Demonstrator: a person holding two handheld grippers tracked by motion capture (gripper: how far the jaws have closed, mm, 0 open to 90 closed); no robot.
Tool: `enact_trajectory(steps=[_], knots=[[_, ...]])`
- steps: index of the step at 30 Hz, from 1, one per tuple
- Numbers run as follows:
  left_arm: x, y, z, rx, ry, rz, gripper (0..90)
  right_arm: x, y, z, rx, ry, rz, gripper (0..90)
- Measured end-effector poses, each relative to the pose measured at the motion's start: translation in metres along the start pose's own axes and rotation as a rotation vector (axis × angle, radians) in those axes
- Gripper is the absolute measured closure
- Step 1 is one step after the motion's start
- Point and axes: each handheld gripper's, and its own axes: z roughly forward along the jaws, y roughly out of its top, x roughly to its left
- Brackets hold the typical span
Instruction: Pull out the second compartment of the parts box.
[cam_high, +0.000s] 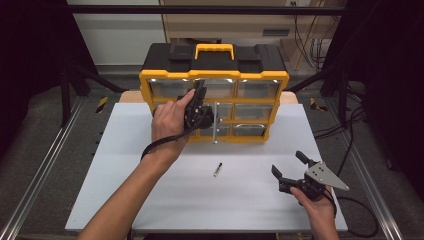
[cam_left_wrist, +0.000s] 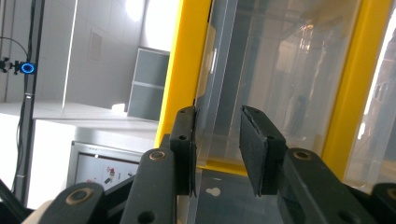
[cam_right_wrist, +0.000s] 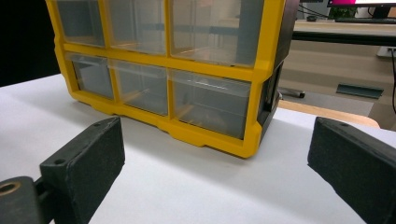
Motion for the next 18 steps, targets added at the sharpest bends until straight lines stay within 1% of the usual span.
enact_trajectory(steps=[6, 9, 18], knots=[[-0.0004, 0.0024, 0.0016, 0.024, 0.019, 0.017, 69.8, -0.0002, 0.0001, -0.0006, 0.001, 0.0, 0.001, 4.4], [-0.0003, 0.0023, 0.0022, 0.026, 0.023, 0.014, 70.9, -0.0004, 0.0001, -0.0007, -0.001, 0.0, 0.001, 4.4], [-0.0025, 0.0044, 0.0031, 0.044, 0.046, 0.04, 73.1, -0.0008, 0.0002, -0.0014, 0.0, -0.002, 0.001, 4.6]])
